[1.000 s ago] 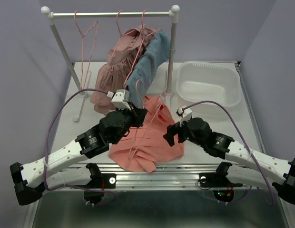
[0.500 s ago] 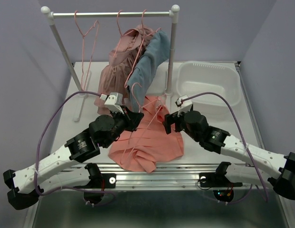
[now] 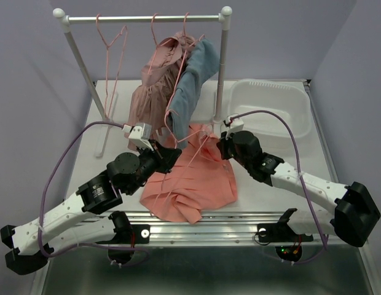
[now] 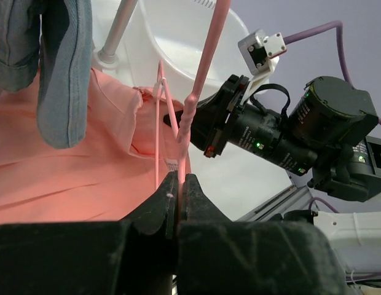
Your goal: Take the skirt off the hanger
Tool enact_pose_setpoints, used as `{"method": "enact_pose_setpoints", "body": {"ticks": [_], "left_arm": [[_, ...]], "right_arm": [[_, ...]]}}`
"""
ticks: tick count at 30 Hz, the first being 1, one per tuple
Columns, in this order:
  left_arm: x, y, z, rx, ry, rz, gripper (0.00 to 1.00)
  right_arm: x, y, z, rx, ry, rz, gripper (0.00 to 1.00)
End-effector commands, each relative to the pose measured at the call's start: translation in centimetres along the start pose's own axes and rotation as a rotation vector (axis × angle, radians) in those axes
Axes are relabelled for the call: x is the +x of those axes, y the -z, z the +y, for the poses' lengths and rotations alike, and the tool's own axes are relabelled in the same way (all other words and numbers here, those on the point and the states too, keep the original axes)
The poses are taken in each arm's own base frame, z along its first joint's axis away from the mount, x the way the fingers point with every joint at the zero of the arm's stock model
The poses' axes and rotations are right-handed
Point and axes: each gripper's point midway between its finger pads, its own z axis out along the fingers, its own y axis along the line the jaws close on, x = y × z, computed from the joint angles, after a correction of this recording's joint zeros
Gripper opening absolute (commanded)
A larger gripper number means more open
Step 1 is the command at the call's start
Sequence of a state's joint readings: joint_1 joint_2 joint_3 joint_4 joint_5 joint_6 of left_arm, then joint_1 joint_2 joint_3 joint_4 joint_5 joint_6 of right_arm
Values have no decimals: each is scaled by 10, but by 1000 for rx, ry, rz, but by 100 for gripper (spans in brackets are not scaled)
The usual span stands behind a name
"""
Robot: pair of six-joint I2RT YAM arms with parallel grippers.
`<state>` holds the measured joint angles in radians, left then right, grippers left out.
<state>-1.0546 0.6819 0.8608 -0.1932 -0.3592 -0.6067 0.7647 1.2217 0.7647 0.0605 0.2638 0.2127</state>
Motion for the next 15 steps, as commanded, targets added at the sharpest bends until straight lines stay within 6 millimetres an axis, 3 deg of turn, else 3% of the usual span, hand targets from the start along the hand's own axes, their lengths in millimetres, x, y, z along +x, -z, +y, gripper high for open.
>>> {"method": "enact_pose_setpoints", "body": {"ticks": [1,7,10,15], "left_arm": [[-5,3,-1,3,23,-24,0],[23,-1,21,-90,-12,72,0],[33,-1,25,-96,-13,104,0],[44,3,30,-106,-22,148,0]], "right_arm": [[-49,1,9,-40,-43,-146,1],[-89,11,-5,14,-113,-230,1],[-94,10,-27,120,-168,-238,1],[-92,1,-46,189,-205,-215,1]]}}
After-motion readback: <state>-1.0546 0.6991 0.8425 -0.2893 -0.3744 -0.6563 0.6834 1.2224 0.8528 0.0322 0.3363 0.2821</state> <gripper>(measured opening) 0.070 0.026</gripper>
